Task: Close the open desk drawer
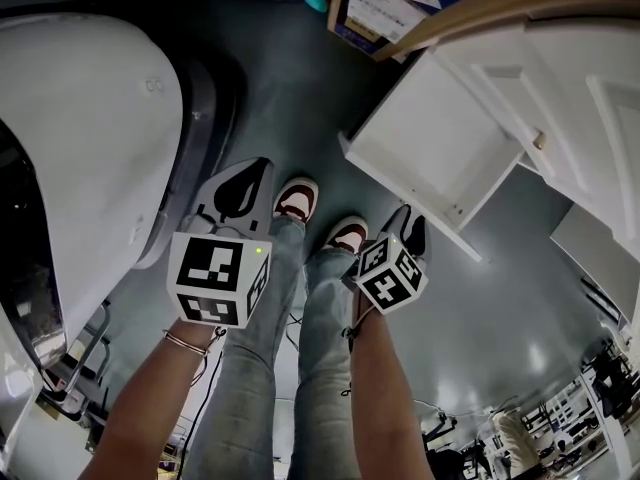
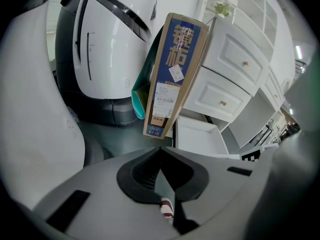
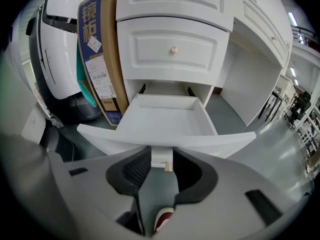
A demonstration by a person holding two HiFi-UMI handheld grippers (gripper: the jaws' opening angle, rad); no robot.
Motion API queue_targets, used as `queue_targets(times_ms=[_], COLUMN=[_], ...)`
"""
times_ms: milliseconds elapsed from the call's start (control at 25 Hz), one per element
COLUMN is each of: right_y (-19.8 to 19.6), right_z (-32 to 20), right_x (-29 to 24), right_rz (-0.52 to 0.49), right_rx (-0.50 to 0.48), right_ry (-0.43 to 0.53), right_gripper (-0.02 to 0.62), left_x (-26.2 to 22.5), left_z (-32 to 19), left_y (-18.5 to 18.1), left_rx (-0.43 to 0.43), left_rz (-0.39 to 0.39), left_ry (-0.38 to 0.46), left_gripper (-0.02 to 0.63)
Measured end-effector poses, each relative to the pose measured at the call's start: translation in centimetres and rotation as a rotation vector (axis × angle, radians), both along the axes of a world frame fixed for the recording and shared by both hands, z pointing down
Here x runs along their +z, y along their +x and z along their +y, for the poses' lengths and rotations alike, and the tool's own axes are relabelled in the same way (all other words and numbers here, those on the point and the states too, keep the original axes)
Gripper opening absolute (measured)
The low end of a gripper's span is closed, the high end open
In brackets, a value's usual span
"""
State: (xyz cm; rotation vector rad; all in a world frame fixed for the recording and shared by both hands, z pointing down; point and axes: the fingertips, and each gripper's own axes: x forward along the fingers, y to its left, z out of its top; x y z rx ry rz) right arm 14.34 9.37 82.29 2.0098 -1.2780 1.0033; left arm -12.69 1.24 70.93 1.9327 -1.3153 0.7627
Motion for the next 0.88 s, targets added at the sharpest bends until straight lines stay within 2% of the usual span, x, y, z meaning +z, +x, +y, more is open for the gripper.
queue_targets(times_ms=[640,880], right_y=[1.9,3.2], right_z=[-3.8,-6.3], right_x=[-0.1,-0.2], right_rz=[-0.011,0.008], right_rx=[0.031,-0.004], right_ry=[0.000,0.011], right_gripper=[0.146,0.149], left_x=[-0.3,-0.4], left_z=[-0.8,-1.6], left_y=[0.4,0.4], left_rx=[0.000,-0.017], left_rz=[-0.003,-0.001], left_ry=[-0.003,-0.001], left_gripper=[0.012,0.012])
